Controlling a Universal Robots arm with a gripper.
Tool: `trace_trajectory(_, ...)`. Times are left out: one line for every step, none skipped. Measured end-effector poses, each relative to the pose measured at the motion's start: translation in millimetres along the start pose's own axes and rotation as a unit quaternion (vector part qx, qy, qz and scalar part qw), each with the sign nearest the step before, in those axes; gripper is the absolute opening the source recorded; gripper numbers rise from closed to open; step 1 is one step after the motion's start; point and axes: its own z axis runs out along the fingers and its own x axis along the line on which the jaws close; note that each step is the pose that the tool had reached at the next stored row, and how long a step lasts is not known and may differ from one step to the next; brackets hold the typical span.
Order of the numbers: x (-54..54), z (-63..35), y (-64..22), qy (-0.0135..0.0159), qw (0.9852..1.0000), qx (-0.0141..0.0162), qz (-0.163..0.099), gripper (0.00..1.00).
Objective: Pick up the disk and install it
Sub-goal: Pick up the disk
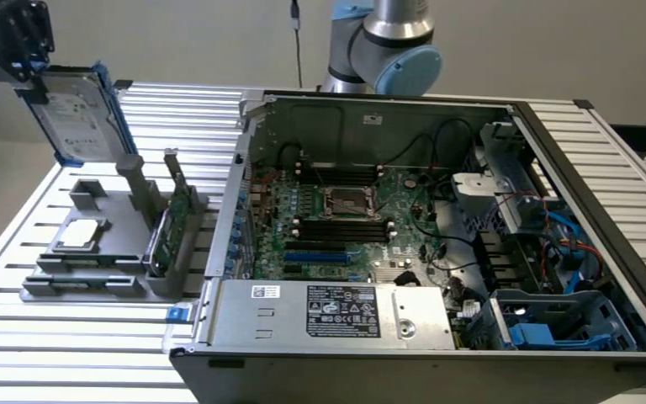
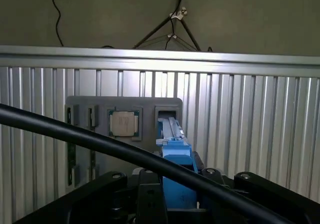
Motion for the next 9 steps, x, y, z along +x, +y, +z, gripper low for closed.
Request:
trace_trajectory(0.0, -4.8, -1.3, 0.0000, 1.0000, -0.0001, -0.001, 0.33)
trace_trajectory(0.1, -9.3, -2.8, 0.0000, 1.0000, 0.0000, -0.001, 0.33)
trace_trajectory(0.2, -13.0, -4.4, 0.0000, 1.0000, 0.0000, -0.002, 0.33)
trace_trajectory(0.5, -16.2, -6.2, -0.0002, 1.0000, 0.0000, -0.002, 0.33)
trace_trajectory(0.8, -19.3, -8.1, -0.0006, 1.0000, 0.0000, -0.003, 0.33)
trace_trajectory(1.3, -22.5, -10.2, -0.0009, 1.0000, 0.0000, -0.003, 0.33)
trace_trajectory(1.8, -25.5, -12.2, -0.0012, 1.0000, 0.0001, -0.004, 0.33)
trace_trajectory(2.4, -28.5, -14.3, -0.0014, 1.0000, 0.0000, -0.004, 0.33)
trace_trajectory(3.1, -31.7, -16.8, -0.0014, 1.0000, 0.0000, -0.005, 0.33)
